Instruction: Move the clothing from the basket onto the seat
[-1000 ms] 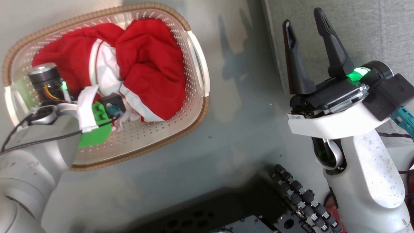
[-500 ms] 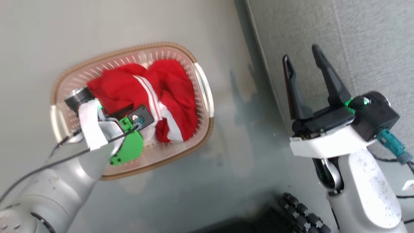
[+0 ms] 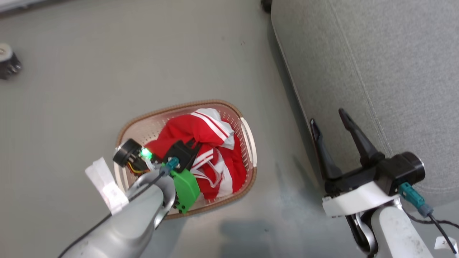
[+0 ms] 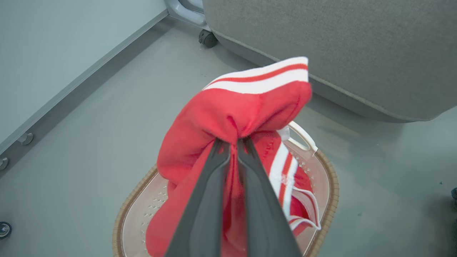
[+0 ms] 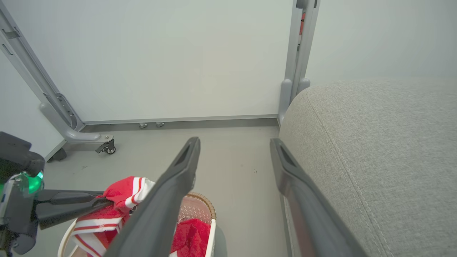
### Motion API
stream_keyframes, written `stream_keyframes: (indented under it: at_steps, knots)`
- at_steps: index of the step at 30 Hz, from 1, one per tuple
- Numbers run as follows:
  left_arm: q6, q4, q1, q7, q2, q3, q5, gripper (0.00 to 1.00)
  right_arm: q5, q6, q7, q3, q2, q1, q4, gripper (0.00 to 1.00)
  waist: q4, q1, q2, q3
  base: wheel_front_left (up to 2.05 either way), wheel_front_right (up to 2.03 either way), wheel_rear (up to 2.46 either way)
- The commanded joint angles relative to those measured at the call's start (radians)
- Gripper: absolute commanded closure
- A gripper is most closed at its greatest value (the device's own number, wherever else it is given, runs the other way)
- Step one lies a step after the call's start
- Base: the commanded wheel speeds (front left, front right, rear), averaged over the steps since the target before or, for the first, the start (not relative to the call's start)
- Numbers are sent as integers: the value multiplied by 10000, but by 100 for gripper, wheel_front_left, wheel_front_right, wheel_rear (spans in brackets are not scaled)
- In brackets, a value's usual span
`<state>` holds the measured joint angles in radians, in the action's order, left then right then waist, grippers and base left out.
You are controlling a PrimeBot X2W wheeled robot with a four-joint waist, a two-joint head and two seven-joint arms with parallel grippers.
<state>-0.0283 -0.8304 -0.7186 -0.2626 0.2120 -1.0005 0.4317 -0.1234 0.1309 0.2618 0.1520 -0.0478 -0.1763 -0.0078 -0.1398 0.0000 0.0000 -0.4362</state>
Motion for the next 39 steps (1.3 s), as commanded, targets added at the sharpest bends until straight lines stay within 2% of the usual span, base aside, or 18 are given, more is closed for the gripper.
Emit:
stream_keyframes:
  at_steps: [1,6,12,20,28,35,39]
  knots:
    - [132,369,500,-29,145,211,-20,100,42,-3,49,-1,-46,342,69,0,774,0,0,1648,0,0,0]
    - [391,1913,1564,-30,165,1261,101,100,93,-3,49,99,-46,925,182,0,840,0,0,2478,0,0,0]
    - [278,3382,2708,-31,28,2498,176,100,65,-3,49,364,-45,1490,351,0,788,0,0,3257,0,0,0]
    - [133,4672,3586,-34,-359,3613,-55,100,3,-3,49,527,-42,1970,516,0,732,0,0,3756,0,0,0]
    - [-90,4754,3695,-34,-830,3882,89,100,191,-3,49,1095,-42,2121,1043,0,738,0,0,4008,0,0,0]
    - [-220,5061,3256,53,-1108,3662,172,100,810,-3,49,1831,-176,1790,1743,0,830,0,0,3924,0,0,0]
    - [-321,5387,2944,219,-1227,3419,119,100,1606,-3,49,1921,-321,1483,2476,0,905,0,0,3796,0,0,0]
